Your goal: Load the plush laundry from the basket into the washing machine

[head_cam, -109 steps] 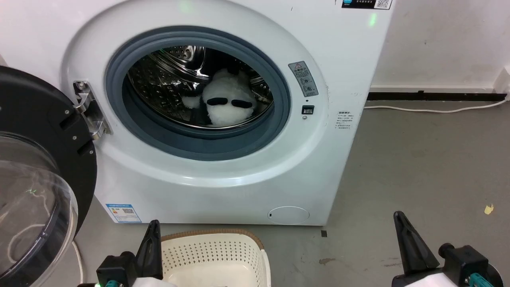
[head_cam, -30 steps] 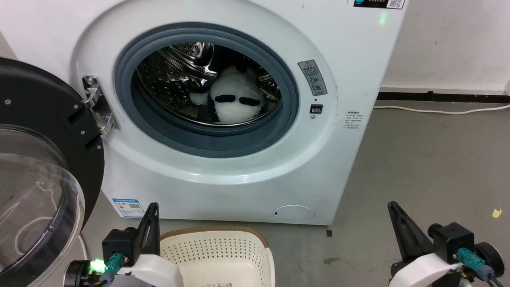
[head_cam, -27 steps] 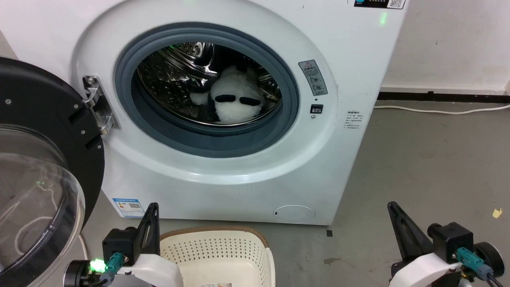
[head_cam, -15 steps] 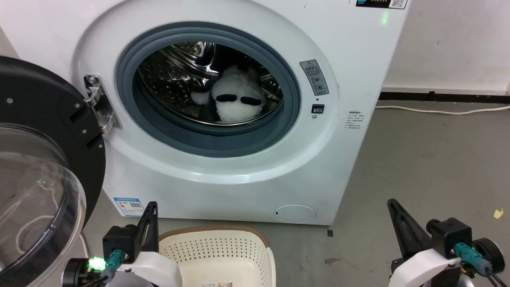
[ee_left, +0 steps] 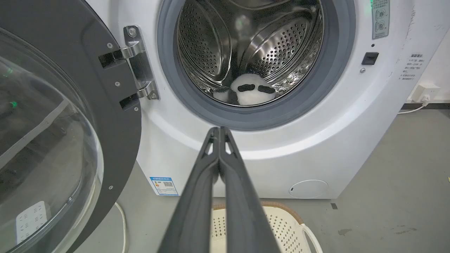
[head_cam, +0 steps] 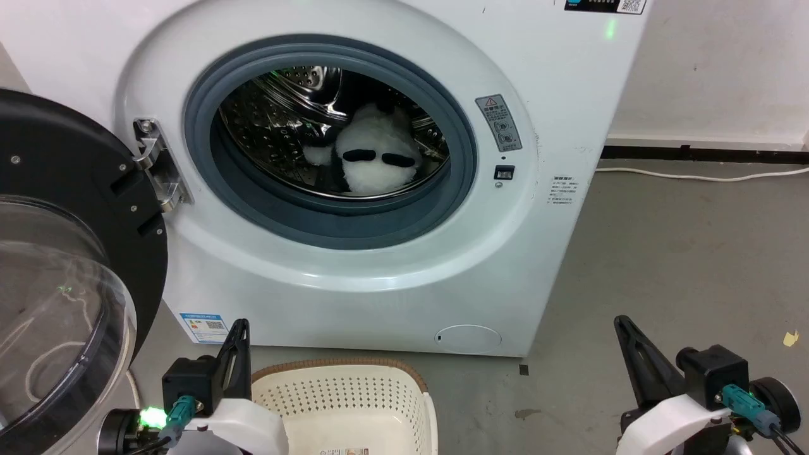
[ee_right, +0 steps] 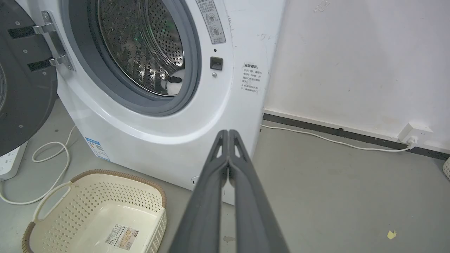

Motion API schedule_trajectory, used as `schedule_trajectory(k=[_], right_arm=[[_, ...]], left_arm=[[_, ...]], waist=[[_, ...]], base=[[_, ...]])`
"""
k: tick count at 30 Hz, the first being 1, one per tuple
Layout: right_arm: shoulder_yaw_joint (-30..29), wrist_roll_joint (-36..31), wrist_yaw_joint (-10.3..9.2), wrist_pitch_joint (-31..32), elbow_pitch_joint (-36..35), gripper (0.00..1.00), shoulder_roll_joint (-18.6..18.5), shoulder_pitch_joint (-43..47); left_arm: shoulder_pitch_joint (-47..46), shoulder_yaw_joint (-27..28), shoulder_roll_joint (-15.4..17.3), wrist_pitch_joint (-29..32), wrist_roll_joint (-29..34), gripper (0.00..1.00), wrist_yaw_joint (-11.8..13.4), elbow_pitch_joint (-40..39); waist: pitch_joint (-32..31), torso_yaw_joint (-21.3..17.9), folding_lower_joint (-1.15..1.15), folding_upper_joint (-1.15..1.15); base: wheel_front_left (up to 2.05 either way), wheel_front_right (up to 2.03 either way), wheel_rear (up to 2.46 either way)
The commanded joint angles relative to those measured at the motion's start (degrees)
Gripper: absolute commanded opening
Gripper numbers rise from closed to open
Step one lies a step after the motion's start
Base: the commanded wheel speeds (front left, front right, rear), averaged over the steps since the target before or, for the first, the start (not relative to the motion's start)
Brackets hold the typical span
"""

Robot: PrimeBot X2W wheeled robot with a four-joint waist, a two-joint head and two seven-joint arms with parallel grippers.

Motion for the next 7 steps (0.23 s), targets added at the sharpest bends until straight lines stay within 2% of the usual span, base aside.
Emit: schedule_trajectory(k=[1, 7], right_arm=[[-0.2, -0.4, -0.05, 0.0, -0.3, 0.0, 0.2, -0.7], [-0.2, -0.4, -0.05, 0.0, -0.3, 0.0, 0.2, -0.7]], left_arm=[[-0.9, 0.1, 0.0, 0.0, 0.5, 0.0, -0.2, -0.3], [-0.9, 0.1, 0.0, 0.0, 0.5, 0.0, -0.2, -0.3]], waist=[[0.0, 0.0, 0.0, 0.0], [0.0, 0.0, 0.0, 0.0]], base=[[0.0, 0.0, 0.0], [0.0, 0.0, 0.0]])
